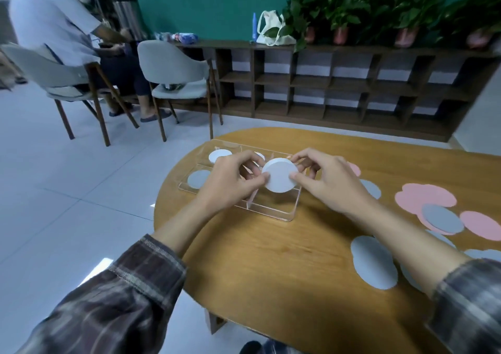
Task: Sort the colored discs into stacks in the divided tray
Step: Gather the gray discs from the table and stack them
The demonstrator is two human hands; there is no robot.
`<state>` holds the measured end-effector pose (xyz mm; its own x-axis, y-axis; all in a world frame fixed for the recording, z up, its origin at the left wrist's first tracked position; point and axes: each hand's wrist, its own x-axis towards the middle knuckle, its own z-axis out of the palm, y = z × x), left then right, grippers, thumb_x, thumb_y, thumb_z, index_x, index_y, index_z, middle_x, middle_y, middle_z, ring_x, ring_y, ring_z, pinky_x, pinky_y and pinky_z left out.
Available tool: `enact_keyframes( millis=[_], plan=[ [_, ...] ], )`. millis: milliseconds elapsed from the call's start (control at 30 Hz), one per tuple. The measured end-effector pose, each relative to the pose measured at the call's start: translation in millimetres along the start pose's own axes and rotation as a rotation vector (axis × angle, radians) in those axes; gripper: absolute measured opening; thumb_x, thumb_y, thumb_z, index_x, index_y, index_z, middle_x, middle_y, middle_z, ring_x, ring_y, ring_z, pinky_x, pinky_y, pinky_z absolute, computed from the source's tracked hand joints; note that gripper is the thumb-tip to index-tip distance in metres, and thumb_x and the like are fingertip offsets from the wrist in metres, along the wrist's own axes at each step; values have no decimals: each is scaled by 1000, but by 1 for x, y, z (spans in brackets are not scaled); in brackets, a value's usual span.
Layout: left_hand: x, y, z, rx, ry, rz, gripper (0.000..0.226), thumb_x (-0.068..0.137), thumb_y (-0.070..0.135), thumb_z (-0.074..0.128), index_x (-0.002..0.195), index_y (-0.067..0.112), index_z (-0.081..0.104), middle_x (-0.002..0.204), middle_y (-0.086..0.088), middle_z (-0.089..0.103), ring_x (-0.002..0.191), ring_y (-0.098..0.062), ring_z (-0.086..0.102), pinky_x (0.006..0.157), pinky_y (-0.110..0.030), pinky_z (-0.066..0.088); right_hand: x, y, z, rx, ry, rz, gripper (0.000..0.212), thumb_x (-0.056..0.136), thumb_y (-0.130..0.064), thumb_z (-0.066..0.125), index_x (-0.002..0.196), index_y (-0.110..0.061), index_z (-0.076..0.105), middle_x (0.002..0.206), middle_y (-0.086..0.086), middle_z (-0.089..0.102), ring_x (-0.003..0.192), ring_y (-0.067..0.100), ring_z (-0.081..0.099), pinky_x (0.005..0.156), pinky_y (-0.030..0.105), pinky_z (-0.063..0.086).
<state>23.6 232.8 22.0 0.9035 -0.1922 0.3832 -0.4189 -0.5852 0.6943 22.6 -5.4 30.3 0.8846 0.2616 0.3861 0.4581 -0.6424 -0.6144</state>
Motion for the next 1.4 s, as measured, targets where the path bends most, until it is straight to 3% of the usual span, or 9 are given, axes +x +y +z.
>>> enact_keyframes(
  millis=[133, 400, 500, 600, 767, 900, 1000, 1133, 1400],
  plan=[
    [17, -23, -24, 68, 20, -54, 12, 88, 22, 81, 96, 19, 74, 80, 8, 74, 73, -5, 66, 65, -8, 44, 45, 1, 28, 43, -59, -5, 18, 87, -27, 75, 103, -30, 70, 84, -13, 69, 67, 14, 56, 64, 21, 46],
    [63, -96, -56, 38, 76, -220, 11, 87, 30, 81, 92, 23, 74, 79, 6, 75, 65, -4, 63, 64, -18, 50, 138, 1, 89, 31, -122, 11, 19, 89, -30, 74, 107, -28, 72, 87, -7, 70, 64, -7, 53, 57, 7, 34],
    [80, -119, -62, 43, 86, -273, 10, 88, 29, 80, 91, 21, 75, 82, 1, 76, 73, -10, 66, 70, -26, 54, 165, 3, 109, 27, -149, 47, 20, 90, -32, 73, 109, -27, 72, 89, -6, 71, 74, -1, 57, 63, 13, 36],
    [94, -137, -63, 69, 74, -339, 11, 90, 31, 77, 92, 19, 76, 85, 0, 75, 77, -14, 66, 67, -25, 52, 186, 8, 126, 14, -178, 89, 22, 91, -32, 73, 111, -24, 73, 91, -3, 71, 86, 13, 61, 64, 18, 39],
    [105, -155, -64, 119, 43, -427, 17, 95, 31, 71, 94, 15, 79, 92, -4, 76, 90, -21, 69, 65, -24, 50, 203, 13, 148, 1, -225, 131, 30, 93, -31, 71, 118, -16, 73, 95, -2, 69, 92, 13, 60, 68, 20, 40],
    [107, -154, -62, 223, 55, -387, 20, 95, 26, 72, 93, 10, 83, 90, -4, 78, 85, -21, 71, 70, -33, 61, 208, 14, 160, -48, -256, 150, 33, 94, -31, 69, 121, -14, 73, 112, 1, 73, 104, 15, 63, 85, 29, 49],
    [109, -154, -58, 303, 61, -362, 18, 93, 23, 74, 96, 7, 83, 89, -4, 79, 81, -18, 71, 75, -35, 62, 206, 13, 161, -114, -237, 142, 32, 92, -35, 69, 120, -20, 73, 105, -1, 74, 107, 18, 62, 91, 42, 55],
    [106, -156, -54, 439, 90, -304, 23, 90, 26, 77, 102, 7, 79, 90, -7, 76, 84, -19, 68, 75, -34, 61, 201, 10, 163, -213, -206, 102, 27, 89, -41, 72, 111, -25, 68, 87, -8, 71, 96, 19, 64, 82, 40, 56],
    [93, -111, -59, 472, 54, -223, 22, 93, 29, 69, 109, 17, 77, 92, 4, 75, 84, -14, 66, 75, -38, 60, 173, -1, 117, -134, -128, 15, 26, 92, -39, 71, 115, -28, 67, 89, -12, 69, 81, 10, 62, 66, 32, 50]
  ],
)
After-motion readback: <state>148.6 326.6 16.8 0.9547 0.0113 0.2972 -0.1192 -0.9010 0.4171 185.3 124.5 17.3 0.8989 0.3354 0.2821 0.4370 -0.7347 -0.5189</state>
